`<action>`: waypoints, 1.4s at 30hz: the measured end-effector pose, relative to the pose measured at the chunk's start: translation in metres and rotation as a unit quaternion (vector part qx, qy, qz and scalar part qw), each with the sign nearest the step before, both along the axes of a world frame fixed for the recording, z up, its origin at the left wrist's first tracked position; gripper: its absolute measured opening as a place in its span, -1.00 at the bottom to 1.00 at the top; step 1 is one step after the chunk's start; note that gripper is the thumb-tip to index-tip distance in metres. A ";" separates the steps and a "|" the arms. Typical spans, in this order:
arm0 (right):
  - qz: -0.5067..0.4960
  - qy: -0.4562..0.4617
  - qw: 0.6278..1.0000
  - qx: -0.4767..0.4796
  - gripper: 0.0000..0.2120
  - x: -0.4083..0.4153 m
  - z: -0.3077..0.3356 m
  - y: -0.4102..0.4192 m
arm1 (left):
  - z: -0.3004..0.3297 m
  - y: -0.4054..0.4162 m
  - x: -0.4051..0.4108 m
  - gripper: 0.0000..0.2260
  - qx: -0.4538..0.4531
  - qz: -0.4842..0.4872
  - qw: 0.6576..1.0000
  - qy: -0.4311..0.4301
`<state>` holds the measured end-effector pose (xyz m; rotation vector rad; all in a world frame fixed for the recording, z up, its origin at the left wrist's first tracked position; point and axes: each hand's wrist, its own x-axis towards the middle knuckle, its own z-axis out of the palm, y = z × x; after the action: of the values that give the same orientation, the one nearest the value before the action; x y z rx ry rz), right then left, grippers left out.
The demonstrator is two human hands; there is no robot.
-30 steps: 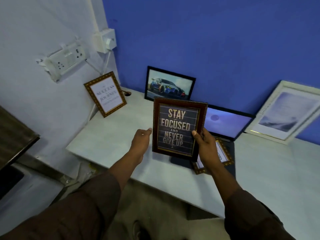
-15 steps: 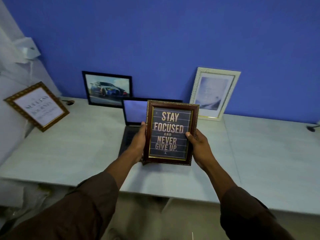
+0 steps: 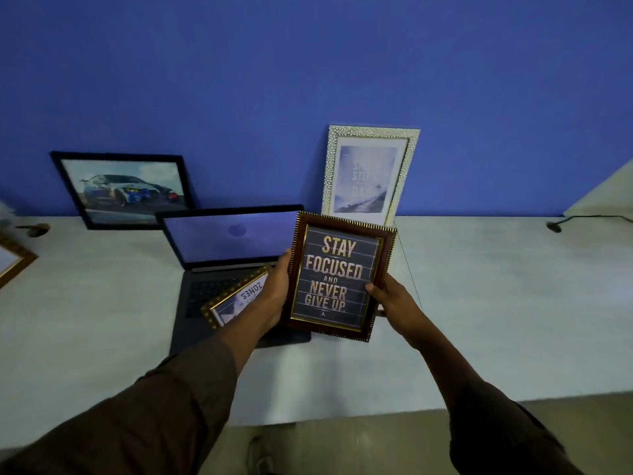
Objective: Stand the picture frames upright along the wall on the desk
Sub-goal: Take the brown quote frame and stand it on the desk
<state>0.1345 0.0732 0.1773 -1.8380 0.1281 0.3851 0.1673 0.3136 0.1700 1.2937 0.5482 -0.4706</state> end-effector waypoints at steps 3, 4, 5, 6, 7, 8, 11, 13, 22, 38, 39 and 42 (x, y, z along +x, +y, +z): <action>0.011 0.056 0.998 -0.031 -0.67 0.013 -0.020 -0.029 | -0.013 -0.018 0.028 -0.38 -0.017 -0.044 0.999 0.022; 0.005 0.070 0.997 -0.033 -0.67 0.014 -0.026 -0.038 | -0.018 -0.026 0.035 -0.36 -0.018 -0.060 0.998 0.025; -0.004 0.081 0.996 -0.032 -0.67 0.015 -0.032 -0.047 | -0.021 -0.034 0.039 -0.34 -0.019 -0.074 0.997 0.029; -0.012 0.087 0.996 -0.033 -0.66 0.016 -0.036 -0.055 | -0.024 -0.042 0.044 -0.33 -0.022 -0.084 0.996 0.036; -0.018 0.092 0.995 -0.035 -0.66 0.018 -0.039 -0.062 | -0.029 -0.049 0.049 -0.33 -0.028 -0.090 0.995 0.042; -0.023 0.094 0.995 -0.039 -0.66 0.024 -0.043 -0.071 | -0.035 -0.058 0.057 -0.34 -0.032 -0.094 0.994 0.047; -0.037 0.096 0.994 -0.042 -0.67 0.042 -0.056 -0.093 | -0.046 -0.079 0.078 -0.44 -0.041 -0.092 0.993 0.053; -0.045 0.098 0.993 -0.037 -0.68 0.056 -0.068 -0.108 | -0.051 -0.094 0.092 -0.47 -0.049 -0.085 0.993 0.059; -0.022 0.096 0.993 -0.059 -0.73 0.107 -0.101 -0.142 | -0.088 -0.139 0.145 -0.57 -0.044 -0.026 0.995 0.081; 0.034 0.112 0.990 -0.079 -0.57 0.121 -0.110 -0.151 | -0.106 -0.157 0.158 -0.47 0.047 -0.016 0.998 0.048; 0.031 0.109 0.990 -0.080 -0.56 0.120 -0.110 -0.150 | -0.107 -0.156 0.154 -0.46 0.056 -0.012 0.997 0.054; 0.004 0.098 0.990 -0.098 -0.57 0.116 -0.107 -0.143 | -0.108 -0.155 0.141 -0.42 0.056 -0.012 0.996 0.070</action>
<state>0.2507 -0.0699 0.0703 -1.9915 0.3031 0.5769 0.3086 0.1584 0.0621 1.3821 0.6863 -0.5597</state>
